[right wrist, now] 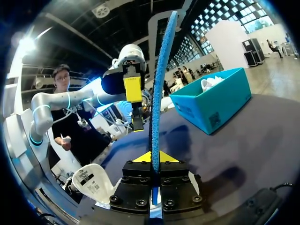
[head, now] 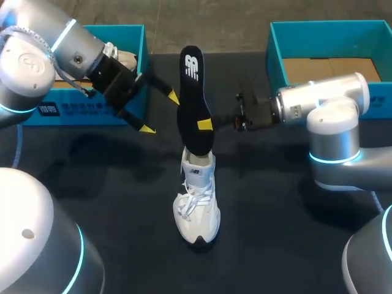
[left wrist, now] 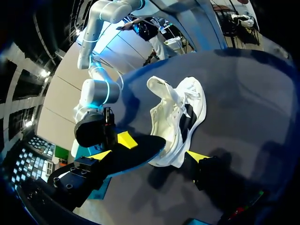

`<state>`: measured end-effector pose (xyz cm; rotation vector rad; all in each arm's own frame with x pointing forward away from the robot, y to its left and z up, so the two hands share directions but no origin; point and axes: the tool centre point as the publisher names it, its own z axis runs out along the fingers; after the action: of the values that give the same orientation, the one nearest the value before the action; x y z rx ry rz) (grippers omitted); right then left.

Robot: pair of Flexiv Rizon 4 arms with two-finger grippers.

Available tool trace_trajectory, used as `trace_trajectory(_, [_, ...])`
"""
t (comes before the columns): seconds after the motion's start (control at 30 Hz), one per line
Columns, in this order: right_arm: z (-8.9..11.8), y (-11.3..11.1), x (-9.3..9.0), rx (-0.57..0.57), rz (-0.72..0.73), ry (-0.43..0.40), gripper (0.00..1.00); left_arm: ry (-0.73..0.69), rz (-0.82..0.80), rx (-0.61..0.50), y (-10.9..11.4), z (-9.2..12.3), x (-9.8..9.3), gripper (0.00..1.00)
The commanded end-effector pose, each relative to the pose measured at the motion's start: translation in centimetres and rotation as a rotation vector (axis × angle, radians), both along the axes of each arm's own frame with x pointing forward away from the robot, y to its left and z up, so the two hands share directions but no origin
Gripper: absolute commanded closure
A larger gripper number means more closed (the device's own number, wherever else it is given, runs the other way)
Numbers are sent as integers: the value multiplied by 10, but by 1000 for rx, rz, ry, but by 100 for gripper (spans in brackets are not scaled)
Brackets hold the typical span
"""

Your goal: Take the shoe out of the shoebox, open the shoe tongue, remove and reinsert the insole, then place the shoe into the shoebox

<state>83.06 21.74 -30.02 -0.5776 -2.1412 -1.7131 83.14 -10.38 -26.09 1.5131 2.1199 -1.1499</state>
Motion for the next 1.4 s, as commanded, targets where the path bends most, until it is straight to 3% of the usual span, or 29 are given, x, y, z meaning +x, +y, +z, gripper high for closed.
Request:
trace_trajectory(0.03, [-4,1,-4,2,-9,-1,100,-1,-9,1,-7,-10,2,0])
trace_trajectory(0.47, [-10,7,-11,-3,1,4,100,-8,-33,51,-17,-7,-2,0])
trace_trajectory(0.8, [-16,11,-16,-9,13,22,100,57,26,-45,-8,0,-13,0])
trace_trajectory(1.4, [-33,10,-36,-44,14,49,100,50,33,-45,-6,-3,-13,0])
